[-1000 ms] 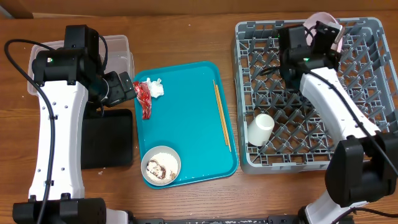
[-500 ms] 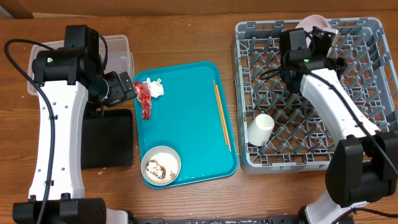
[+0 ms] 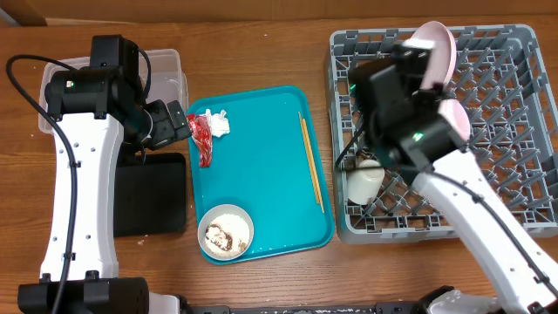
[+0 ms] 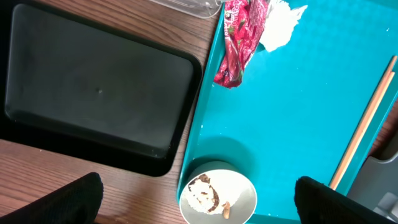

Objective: Sort waste into correct bins and load items into the dishwasher
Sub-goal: 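Stand the plate upright at the rack's back and release it, then move the right gripper down to the chopsticks on the tray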

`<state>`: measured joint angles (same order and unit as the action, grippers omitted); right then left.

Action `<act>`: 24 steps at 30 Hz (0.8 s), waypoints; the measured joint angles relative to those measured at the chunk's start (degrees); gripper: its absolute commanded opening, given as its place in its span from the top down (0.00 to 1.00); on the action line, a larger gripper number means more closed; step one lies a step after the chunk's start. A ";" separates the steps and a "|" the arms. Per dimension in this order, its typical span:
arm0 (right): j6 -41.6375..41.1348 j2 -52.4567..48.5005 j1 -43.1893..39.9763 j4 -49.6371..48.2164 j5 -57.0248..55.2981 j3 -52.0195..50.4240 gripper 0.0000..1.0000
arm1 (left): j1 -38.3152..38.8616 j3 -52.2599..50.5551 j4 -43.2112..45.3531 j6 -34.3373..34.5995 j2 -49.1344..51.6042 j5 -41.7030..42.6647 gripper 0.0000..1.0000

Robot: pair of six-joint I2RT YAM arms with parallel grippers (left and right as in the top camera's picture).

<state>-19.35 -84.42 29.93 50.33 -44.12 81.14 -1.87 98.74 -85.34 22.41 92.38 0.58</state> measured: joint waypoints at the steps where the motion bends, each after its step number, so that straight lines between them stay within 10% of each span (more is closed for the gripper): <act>1: -0.02 -0.07 1.20 0.59 3.15 0.00 0.33 | 0.00 0.00 0.02 0.00 0.00 -0.02 0.00; 10: -0.04 -5.22 8.00 3.43 31.23 0.00 0.48 | 0.00 0.00 0.02 0.00 0.00 0.00 0.00; 24: 3.91 -23.65 9.66 5.35 39.32 -0.09 0.64 | 0.00 0.00 0.02 0.00 0.00 0.00 0.00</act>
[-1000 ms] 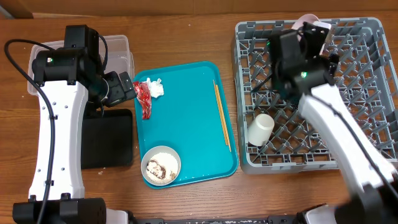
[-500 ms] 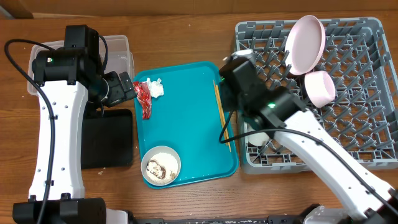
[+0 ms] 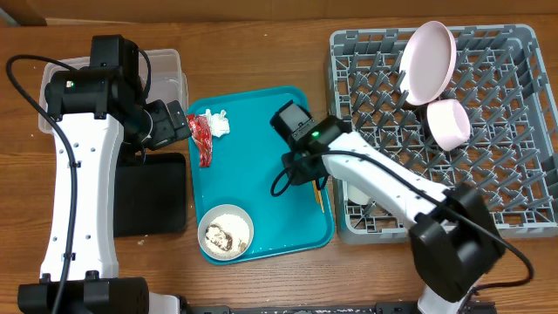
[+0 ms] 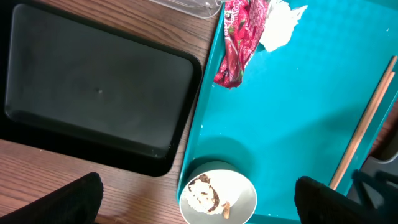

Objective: Sort waste into correct bins and load items into the dishwasher
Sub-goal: 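Move the right gripper down to the chopsticks on the tray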

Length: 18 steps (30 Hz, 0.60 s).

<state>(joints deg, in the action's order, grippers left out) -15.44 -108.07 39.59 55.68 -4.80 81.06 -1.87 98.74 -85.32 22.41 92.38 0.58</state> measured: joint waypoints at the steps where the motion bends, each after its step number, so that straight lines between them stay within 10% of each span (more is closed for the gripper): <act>1: 0.09 -0.13 0.00 -0.39 -0.02 0.00 0.63 | 0.00 0.00 -0.02 0.00 0.00 0.00 0.00; 18: 1.55 -7.98 -0.02 -5.25 -0.57 -0.07 0.61 | 0.00 0.00 0.00 0.00 0.00 0.00 0.00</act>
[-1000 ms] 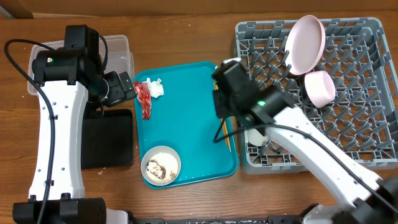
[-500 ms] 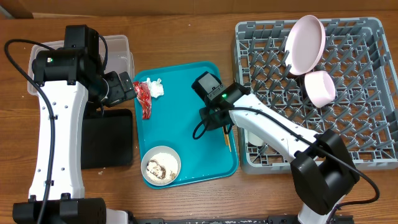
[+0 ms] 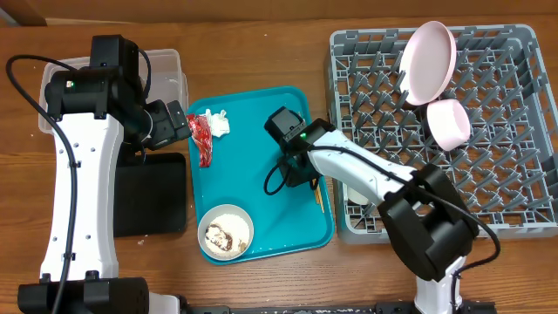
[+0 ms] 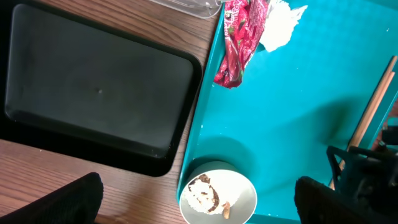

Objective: Sort waste into correct bins and load items into the dishwasher
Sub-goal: 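Move the right gripper down to the chopsticks on the tray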

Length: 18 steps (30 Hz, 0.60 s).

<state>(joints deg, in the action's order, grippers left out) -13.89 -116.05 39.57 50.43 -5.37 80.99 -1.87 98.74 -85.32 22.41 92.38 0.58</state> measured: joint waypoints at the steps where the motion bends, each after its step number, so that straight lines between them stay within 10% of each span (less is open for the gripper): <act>1: 0.04 -0.22 0.00 -0.33 -0.48 0.00 0.60 | 0.00 0.00 -0.02 0.00 0.02 0.00 0.00; 18: 0.55 -2.21 0.26 -3.15 -10.54 0.28 0.59 | 0.00 0.00 -0.02 -0.02 0.00 0.00 0.00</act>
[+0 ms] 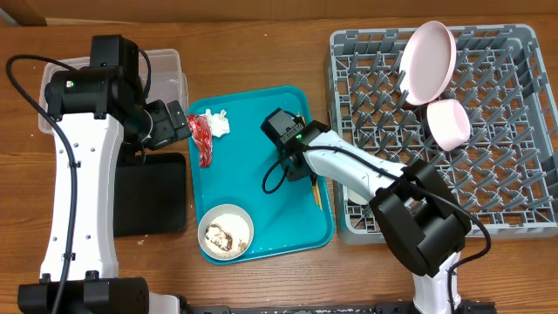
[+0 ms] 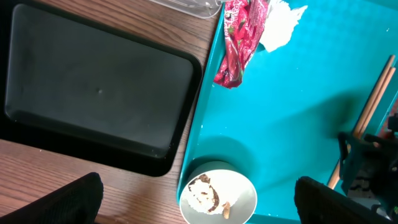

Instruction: Sort waste into correct bins and load items into the dishwasher

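Note:
A pair of wooden chopsticks point(image 1: 316, 194) point(image 2: 373, 93) lies along the right side of the teal tray point(image 1: 261, 105). My right gripper point(image 1: 302, 164) is low over their middle, and in the left wrist view its dark fingers point(image 2: 346, 149) stand either side of them, open. A red wrapper point(image 1: 200, 139) point(image 2: 239, 40) and a white tissue point(image 1: 220, 122) lie at the tray's top left. A white bowl with food remains point(image 1: 226, 232) point(image 2: 217, 196) sits at its front left. My left gripper point(image 2: 199, 211) hangs open, high above the tray's left edge.
A grey dish rack point(image 1: 523, 174) on the right holds a pink plate point(image 1: 427, 61) and a pink bowl point(image 1: 447, 124). A clear bin point(image 1: 166, 74) stands behind my left arm. A black bin point(image 1: 153, 196) point(image 2: 93, 87) sits left of the tray.
My right gripper has shifted slightly up the tray along the chopsticks. In the left wrist view the two sticks now lie a little apart. The left arm has not moved.
My right arm was over the dish rack near the pink plate and bowl. Then it was over the tray's right side beside the chopsticks, then lower at them, and now astride them. The left arm stayed still throughout.

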`<state>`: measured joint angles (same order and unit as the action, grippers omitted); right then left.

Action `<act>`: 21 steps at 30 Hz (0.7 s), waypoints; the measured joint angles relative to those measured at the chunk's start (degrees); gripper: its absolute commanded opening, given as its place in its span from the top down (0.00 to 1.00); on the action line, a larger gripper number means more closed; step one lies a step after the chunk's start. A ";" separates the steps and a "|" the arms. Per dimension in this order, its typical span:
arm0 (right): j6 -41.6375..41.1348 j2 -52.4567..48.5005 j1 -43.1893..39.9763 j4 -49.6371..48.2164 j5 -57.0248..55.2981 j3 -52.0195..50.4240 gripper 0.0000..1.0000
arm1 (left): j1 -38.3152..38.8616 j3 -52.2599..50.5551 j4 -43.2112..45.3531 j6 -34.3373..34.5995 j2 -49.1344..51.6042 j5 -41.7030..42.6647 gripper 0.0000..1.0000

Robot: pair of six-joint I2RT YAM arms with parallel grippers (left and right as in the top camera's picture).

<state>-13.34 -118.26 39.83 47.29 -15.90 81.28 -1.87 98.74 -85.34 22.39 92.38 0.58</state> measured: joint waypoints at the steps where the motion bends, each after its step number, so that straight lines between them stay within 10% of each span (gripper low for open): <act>1: -0.02 -0.04 0.00 0.04 -0.28 0.00 0.59 | 0.00 0.00 0.02 0.02 0.02 0.00 0.00; 21: 3.32 -0.44 0.17 6.40 0.42 2.19 0.52 | 0.00 0.00 0.00 0.02 0.00 0.00 0.00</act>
<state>-10.02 -118.69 40.01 53.69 -15.49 83.46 -1.87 98.74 -85.34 22.41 92.38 0.58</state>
